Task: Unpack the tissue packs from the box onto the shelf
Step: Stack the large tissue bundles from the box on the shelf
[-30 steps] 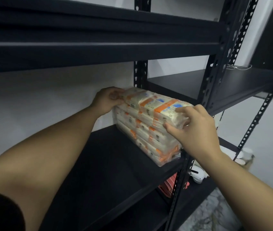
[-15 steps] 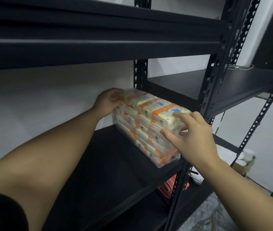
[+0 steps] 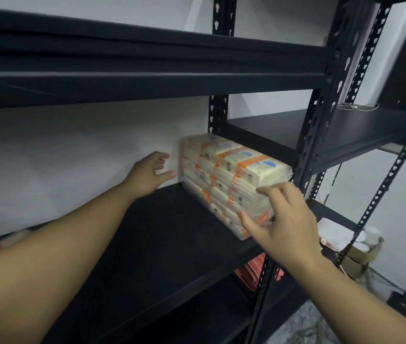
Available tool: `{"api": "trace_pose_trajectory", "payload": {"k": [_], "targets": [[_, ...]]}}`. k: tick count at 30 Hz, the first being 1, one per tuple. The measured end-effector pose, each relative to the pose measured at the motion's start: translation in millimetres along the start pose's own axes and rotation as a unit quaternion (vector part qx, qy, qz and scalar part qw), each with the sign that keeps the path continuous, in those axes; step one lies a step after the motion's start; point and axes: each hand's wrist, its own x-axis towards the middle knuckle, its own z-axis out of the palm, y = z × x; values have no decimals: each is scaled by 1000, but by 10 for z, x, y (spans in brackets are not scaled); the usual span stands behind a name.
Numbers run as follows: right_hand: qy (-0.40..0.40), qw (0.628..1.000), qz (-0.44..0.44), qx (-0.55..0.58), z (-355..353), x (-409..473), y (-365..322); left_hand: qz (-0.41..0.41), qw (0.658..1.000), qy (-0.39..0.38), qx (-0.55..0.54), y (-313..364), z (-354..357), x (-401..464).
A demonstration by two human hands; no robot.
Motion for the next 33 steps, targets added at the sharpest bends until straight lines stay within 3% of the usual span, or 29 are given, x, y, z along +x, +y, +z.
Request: {"api": "trace_pose_trajectory", "payload": {"k": [3,7,10,12,14,17,25,33], "targets": [[-61,997,-27,25,176,-153,-199,2,998,-20,63,-147,-264,-518],[-244,968,-6,60,522,-341,-468,-57,982,-64,168,-428,-718,-1175],[-383,922,20,56,793,-511,-629,-129,938,-106,302,-679,-1103,-1637],[-428,903,33,31,934,-614,-704,-206,894,-106,384,-816,-1329,-1934],[-431,902,35,0,1024,-685,-762,-285,861,-81,414,-918,-1507,-2196],[-418,907,40,-20,1089,-719,-828,-325,864,-53,381,-1001,-1629,-2403],[-419,907,37,-5,1052,-689,-785,-253,880,-95,391,-823,-1292,-2124],[-394,917,43,54,1039,-722,-594,-103,911,-156,366,-256,-389,-1490]]}}
